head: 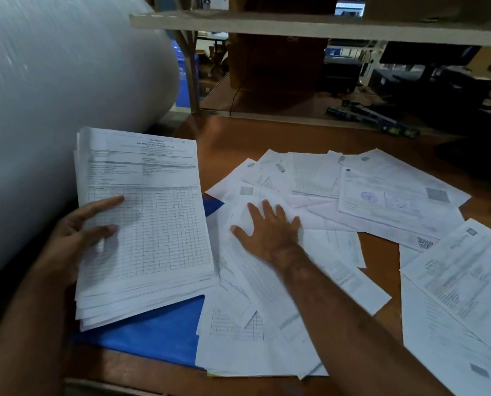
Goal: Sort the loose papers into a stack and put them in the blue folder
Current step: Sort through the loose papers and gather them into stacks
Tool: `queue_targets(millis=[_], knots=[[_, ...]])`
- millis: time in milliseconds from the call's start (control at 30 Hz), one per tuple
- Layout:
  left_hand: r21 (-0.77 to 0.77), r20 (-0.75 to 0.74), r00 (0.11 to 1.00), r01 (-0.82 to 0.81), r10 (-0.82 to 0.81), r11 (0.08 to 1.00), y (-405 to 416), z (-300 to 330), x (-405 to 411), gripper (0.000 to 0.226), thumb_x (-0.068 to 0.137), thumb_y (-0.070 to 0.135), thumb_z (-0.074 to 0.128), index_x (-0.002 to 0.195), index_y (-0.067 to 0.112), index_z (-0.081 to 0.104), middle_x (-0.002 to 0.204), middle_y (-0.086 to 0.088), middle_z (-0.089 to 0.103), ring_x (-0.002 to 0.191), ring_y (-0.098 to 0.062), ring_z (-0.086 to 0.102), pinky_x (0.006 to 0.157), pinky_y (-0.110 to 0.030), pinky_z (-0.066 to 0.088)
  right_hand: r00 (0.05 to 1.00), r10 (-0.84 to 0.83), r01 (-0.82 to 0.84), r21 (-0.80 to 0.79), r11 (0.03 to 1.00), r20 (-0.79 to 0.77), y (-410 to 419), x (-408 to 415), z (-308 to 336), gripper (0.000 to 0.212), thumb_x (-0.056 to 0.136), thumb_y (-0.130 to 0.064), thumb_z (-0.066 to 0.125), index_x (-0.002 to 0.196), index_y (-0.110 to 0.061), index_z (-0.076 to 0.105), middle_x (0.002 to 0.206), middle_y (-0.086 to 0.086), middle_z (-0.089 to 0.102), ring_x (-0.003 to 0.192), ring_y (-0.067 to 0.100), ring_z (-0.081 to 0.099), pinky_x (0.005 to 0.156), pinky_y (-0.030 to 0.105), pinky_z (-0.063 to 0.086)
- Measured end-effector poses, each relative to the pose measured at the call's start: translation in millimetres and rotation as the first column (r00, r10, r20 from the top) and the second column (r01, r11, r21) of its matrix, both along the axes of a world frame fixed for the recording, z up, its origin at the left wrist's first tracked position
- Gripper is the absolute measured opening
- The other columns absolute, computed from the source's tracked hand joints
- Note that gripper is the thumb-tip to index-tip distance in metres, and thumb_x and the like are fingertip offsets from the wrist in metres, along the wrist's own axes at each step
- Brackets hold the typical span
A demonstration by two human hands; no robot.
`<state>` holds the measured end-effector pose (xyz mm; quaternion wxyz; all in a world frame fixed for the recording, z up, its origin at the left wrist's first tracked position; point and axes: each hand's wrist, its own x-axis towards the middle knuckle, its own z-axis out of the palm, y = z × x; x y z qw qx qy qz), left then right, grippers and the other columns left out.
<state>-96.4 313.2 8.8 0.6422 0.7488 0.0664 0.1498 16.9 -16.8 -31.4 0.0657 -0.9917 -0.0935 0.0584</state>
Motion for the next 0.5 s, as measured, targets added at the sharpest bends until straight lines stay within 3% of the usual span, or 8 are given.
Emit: queue_targets(millis=[100,233,367,500], knots=[[0.001,-0.008,1.000,-0.015,0.015,1.000,-2.6,-0.7,0.2,0.059,0.087,-0.014,0.061,0.138,0.015,0.063,0.134,0.009,0.065,0.114,0.001,0.065,0.085,-0.009,0.054,0.999,-0.026,0.026,0.013,1.000,0.038,-21.9,0.4,5.2,0.077,0.094,-0.076,0.029,0.159,-0.035,0.019,0.168,0.005,0.018,0.153,0.032,0.018,0.118,0.061,0.017],[-0.034,-0.001,1.000,0.015,-0.015,0.999,-11.5,-5.1,5.5,0.059,0.086,-0.015,0.062,0.136,0.017,0.065,0.131,0.012,0.067,0.114,-0.005,0.065,0.083,-0.011,0.054,0.995,0.063,-0.070,0.097,0.993,0.080,-59.2,-3.0,28.3,0.073,0.095,-0.064,0.051,0.156,-0.029,0.032,0.163,0.003,0.031,0.148,0.027,0.029,0.116,0.052,0.026],[-0.085,-0.013,0.999,0.045,-0.046,0.995,-17.7,-7.7,6.1,0.058,0.087,-0.015,0.060,0.137,0.015,0.064,0.128,0.012,0.070,0.115,-0.007,0.066,0.085,-0.016,0.057,0.996,0.014,-0.007,0.075,0.997,-0.088,-106.6,-15.7,44.5,0.096,0.070,-0.078,0.071,0.150,-0.039,0.034,0.157,0.003,0.037,0.141,0.033,0.040,0.113,0.059,0.033],[-0.148,-0.006,0.997,0.069,-0.071,0.987,-31.5,-6.8,4.7,0.058,0.087,-0.016,0.060,0.135,0.015,0.065,0.125,0.014,0.072,0.116,-0.009,0.067,0.091,-0.022,0.058,0.975,-0.001,0.015,0.059,0.998,-0.224,-124.5,-26.7,39.3,0.124,0.056,-0.080,0.079,0.156,-0.039,0.020,0.158,0.014,0.033,0.141,0.042,0.037,0.112,0.059,0.038]])
